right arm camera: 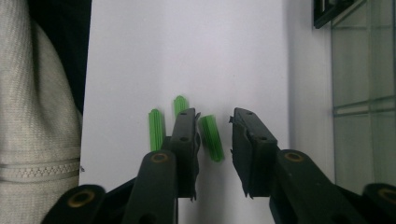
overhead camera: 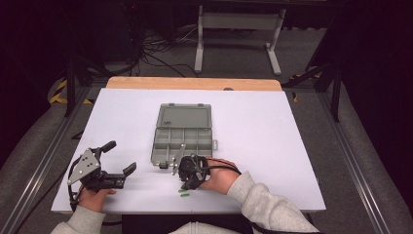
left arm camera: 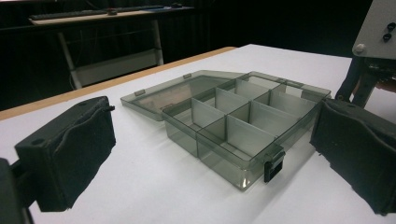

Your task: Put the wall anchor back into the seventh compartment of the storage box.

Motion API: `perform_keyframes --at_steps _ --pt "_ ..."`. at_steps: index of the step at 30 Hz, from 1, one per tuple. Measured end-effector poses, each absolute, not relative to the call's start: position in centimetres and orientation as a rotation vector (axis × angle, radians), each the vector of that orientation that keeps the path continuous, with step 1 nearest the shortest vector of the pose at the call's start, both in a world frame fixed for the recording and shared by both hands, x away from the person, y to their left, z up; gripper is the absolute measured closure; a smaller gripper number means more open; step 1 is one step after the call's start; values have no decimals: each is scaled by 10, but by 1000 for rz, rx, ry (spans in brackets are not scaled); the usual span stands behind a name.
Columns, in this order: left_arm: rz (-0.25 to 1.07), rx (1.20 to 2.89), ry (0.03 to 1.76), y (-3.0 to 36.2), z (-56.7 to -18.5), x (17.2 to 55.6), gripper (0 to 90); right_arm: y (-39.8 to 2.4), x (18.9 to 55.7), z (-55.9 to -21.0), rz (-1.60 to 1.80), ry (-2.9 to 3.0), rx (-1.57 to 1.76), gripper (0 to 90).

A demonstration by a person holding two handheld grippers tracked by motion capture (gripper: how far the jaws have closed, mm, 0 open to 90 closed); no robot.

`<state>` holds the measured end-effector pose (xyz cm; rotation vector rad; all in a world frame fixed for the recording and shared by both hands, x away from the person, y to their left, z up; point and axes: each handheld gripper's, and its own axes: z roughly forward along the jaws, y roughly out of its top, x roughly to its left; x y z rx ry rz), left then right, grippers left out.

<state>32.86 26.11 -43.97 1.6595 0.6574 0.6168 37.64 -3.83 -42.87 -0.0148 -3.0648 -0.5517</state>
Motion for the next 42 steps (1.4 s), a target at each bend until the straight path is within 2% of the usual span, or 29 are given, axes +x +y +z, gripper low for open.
perform_keyframes --at_steps 7,23,34,42 --pt "619 1662 659 261 -440 329 4 -38 377 -429 -547 -3068 -8 835" --pt "619 1660 663 261 -440 329 4 -43 381 -404 -579 -3067 -55 836" --pt "617 1665 663 261 -440 329 4 -50 394 -375 -671 -3090 -107 836" --pt "619 1661 667 261 -440 329 4 -52 407 -368 -699 -3105 -137 836"
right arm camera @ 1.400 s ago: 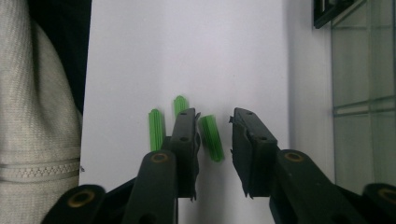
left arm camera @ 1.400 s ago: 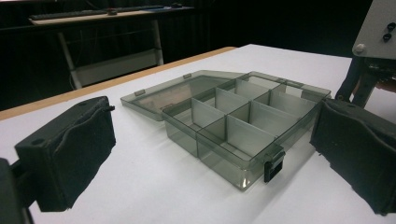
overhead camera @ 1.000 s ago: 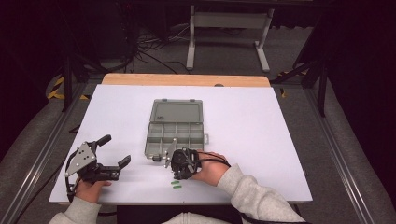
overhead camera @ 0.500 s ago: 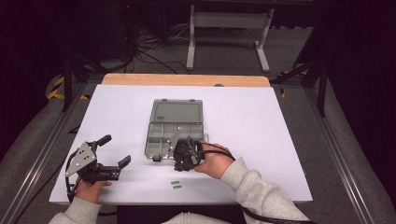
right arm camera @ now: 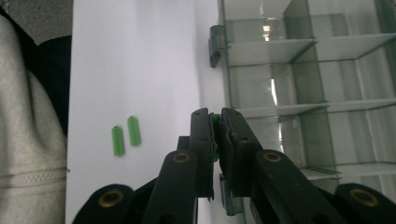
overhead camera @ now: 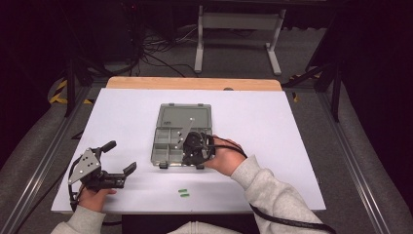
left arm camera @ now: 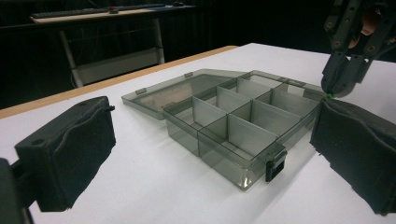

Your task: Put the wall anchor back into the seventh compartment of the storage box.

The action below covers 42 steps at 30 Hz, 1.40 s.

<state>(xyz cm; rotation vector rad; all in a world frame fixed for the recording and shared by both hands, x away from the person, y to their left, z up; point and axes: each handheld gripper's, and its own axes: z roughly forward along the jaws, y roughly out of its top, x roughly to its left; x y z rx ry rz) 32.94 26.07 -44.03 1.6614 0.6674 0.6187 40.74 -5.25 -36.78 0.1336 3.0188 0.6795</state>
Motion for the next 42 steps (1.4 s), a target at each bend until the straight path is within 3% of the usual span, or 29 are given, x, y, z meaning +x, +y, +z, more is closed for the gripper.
perform_keyframes --at_steps 25,42 --pt "614 1672 664 261 -441 330 4 -65 450 -366 716 2936 324 836" --pt "610 1663 668 260 -441 330 4 -63 460 -393 689 2956 373 836"
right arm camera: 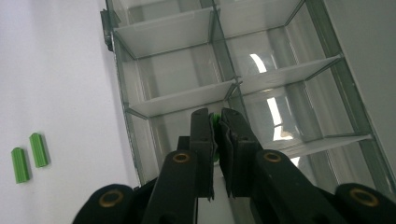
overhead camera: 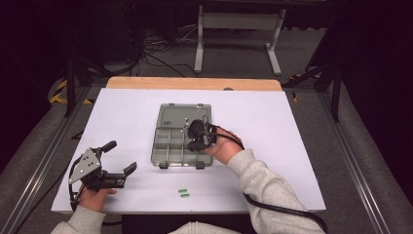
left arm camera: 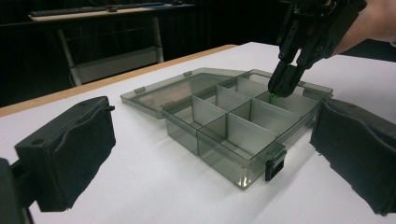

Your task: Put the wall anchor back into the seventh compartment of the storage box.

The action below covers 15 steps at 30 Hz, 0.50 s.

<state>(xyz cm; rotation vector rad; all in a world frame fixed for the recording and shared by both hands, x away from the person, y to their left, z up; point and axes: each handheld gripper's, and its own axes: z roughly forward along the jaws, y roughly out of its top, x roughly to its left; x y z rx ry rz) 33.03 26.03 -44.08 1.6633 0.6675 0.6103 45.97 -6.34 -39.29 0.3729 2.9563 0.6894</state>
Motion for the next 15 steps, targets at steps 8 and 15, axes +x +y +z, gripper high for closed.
perform_keyframes --at_steps 8,15 --pt "610 1665 668 260 -441 330 4 -61 461 -402 670 2967 384 836" --pt "608 1665 667 260 -441 330 4 -60 463 -409 656 2980 395 836"
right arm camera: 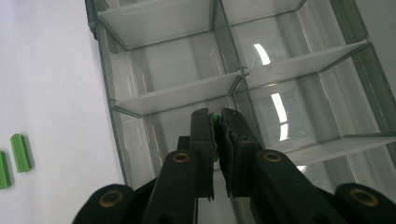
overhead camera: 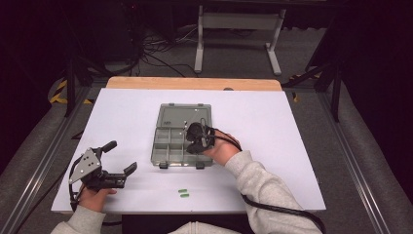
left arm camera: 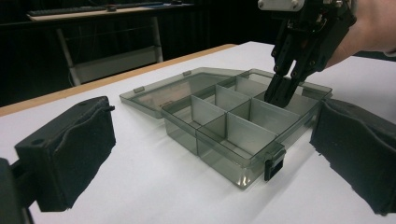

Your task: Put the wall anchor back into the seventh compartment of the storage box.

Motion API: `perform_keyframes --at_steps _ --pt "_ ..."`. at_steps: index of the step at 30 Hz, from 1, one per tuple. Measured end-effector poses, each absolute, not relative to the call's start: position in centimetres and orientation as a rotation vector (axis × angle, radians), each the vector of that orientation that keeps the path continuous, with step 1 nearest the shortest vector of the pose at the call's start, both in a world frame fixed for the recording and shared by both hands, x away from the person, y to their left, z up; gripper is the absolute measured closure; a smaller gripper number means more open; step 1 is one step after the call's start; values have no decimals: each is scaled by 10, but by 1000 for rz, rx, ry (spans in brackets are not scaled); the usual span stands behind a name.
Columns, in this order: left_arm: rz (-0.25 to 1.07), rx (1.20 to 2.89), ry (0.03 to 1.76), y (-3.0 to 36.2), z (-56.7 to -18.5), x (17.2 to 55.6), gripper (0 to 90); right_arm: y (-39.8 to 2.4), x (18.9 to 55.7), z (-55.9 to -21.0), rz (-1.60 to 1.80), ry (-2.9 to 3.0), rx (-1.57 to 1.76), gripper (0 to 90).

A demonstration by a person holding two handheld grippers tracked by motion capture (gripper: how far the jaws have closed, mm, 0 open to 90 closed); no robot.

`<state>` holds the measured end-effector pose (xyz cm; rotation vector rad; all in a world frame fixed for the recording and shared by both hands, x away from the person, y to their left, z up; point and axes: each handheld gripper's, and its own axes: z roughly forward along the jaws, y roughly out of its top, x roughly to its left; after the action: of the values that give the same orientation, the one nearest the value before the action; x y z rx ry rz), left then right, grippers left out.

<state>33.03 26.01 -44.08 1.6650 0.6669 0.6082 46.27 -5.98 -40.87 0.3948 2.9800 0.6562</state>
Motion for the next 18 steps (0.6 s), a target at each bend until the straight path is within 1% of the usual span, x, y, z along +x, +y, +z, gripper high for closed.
perform_keyframes --at_steps 10,14,18 --pt "603 1672 663 260 -441 330 4 -58 462 -412 656 2981 392 829" --pt "601 1673 661 260 -441 331 4 -59 461 -408 675 2962 395 772" --pt "600 1673 662 259 -441 331 5 -62 458 -400 722 2938 405 675"
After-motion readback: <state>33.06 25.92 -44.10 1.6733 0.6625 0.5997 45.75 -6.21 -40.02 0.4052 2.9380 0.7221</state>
